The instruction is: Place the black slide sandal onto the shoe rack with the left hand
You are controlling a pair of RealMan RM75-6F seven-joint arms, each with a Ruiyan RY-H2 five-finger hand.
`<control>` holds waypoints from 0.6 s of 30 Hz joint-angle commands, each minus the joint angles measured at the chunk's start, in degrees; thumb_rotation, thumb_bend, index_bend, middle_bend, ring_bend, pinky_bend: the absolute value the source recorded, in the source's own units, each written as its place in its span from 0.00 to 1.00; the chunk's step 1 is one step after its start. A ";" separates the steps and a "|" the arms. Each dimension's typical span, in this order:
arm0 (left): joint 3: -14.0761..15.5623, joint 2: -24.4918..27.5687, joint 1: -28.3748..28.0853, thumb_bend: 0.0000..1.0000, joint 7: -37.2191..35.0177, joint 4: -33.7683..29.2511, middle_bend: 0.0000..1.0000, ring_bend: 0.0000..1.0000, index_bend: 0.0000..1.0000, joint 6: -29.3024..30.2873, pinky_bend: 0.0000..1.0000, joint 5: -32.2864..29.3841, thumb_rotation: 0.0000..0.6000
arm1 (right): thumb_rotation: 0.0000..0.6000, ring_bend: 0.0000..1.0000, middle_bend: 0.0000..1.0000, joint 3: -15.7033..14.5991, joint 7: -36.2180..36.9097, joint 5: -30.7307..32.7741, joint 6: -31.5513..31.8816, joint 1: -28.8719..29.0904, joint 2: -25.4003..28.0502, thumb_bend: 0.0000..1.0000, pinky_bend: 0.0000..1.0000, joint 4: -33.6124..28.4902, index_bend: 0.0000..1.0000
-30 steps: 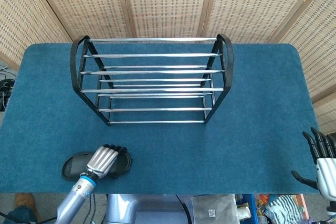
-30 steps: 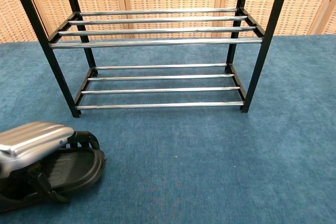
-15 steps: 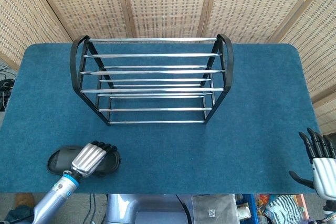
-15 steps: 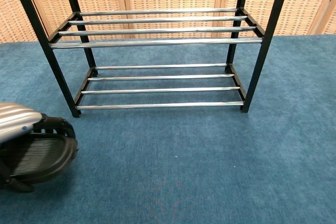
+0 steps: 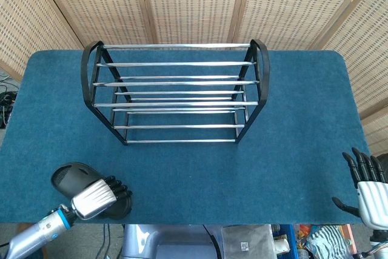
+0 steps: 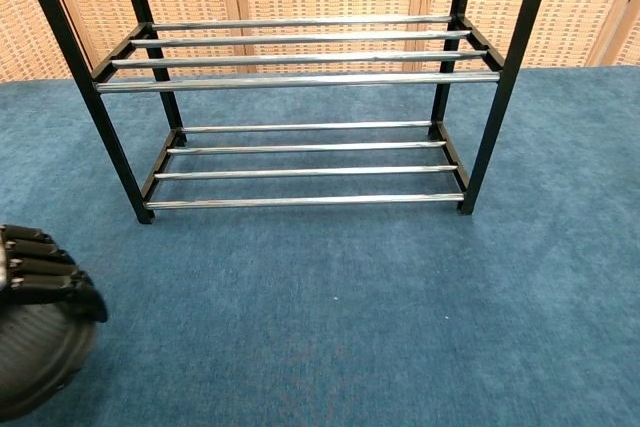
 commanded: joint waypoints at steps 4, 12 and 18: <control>4.10 -6.58 0.19 0.05 -17.10 24.30 0.48 0.42 0.50 22.74 0.47 13.20 1.00 | 1.00 0.00 0.00 0.13 -0.86 0.50 -0.33 0.15 -0.39 0.00 0.00 -0.07 0.00; 2.21 -16.43 -1.89 0.05 -22.20 45.28 0.48 0.42 0.51 38.41 0.47 19.07 1.00 | 1.00 0.00 0.00 0.35 -2.20 1.47 -1.22 0.55 -1.01 0.00 0.00 0.02 0.00; 3.18 -21.04 -6.27 0.05 -22.22 51.38 0.48 0.42 0.51 37.42 0.47 21.62 1.00 | 1.00 0.00 0.00 0.69 -2.74 2.45 -1.72 0.79 -1.23 0.00 0.00 0.11 0.00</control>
